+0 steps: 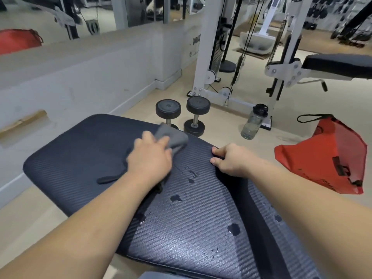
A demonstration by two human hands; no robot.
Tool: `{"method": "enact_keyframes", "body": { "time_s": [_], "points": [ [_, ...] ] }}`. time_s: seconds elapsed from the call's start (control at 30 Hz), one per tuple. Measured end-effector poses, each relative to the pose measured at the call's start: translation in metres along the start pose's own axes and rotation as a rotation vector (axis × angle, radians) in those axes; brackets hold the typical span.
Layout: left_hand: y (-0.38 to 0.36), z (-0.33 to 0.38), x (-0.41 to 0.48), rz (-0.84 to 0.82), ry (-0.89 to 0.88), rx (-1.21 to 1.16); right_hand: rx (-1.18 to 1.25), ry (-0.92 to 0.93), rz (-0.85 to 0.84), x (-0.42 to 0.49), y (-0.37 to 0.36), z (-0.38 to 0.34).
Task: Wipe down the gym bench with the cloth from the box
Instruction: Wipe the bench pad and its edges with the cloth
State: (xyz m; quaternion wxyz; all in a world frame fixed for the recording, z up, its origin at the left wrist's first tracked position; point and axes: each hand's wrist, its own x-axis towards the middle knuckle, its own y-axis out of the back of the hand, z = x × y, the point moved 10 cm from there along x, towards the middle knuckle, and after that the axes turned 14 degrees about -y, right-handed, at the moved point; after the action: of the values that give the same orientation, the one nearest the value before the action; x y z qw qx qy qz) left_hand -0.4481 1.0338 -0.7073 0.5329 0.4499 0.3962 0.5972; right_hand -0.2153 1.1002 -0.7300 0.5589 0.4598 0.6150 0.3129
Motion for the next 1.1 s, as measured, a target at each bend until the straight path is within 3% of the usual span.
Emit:
{"method": "enact_keyframes", "body": {
  "time_s": [0.07,0.23,0.3,0.4,0.43,0.57,0.6,0.67,0.77,0.83,0.9,0.97,1.1],
  "points": [
    [0.000,-0.002,-0.007,0.005,0.062,0.073,0.007,-0.004,-0.005,0.002,-0.002,0.002],
    [-0.020,0.064,-0.027,-0.103,-0.362,-0.132,0.045,-0.003,-0.017,0.011,-0.001,0.004],
    [-0.014,0.038,-0.013,-0.052,-0.267,-0.152,0.031,-0.004,-0.018,0.013,-0.003,0.004],
    [0.004,-0.001,-0.012,0.065,0.030,0.051,0.027,-0.020,-0.017,0.013,-0.006,0.007],
    [0.003,0.006,-0.017,0.052,0.025,0.080,0.031,-0.020,-0.021,0.013,-0.007,0.007],
    [-0.017,0.076,-0.042,-0.112,-0.397,-0.140,0.054,-0.010,-0.025,0.015,-0.005,0.005],
    [-0.018,0.076,-0.041,-0.120,-0.431,-0.175,0.049,-0.005,-0.026,0.014,-0.005,0.004],
    [-0.011,0.045,-0.024,-0.067,-0.295,-0.154,0.037,-0.010,-0.023,0.014,-0.005,0.005],
    [0.004,-0.005,-0.021,0.024,-0.013,0.059,0.058,-0.027,-0.016,0.016,-0.009,0.007],
    [0.001,0.011,-0.031,0.005,-0.143,0.063,0.076,-0.024,-0.026,0.018,-0.010,0.006],
    [-0.008,0.044,-0.049,-0.066,-0.412,-0.108,0.073,-0.030,-0.028,0.018,-0.010,0.006],
    [-0.012,0.046,-0.053,-0.138,-0.510,-0.242,0.056,-0.028,-0.021,0.016,-0.009,0.004],
    [0.012,-0.023,-0.037,0.040,-0.123,-0.032,0.073,-0.036,-0.023,0.015,-0.011,0.007]
  ]
}}
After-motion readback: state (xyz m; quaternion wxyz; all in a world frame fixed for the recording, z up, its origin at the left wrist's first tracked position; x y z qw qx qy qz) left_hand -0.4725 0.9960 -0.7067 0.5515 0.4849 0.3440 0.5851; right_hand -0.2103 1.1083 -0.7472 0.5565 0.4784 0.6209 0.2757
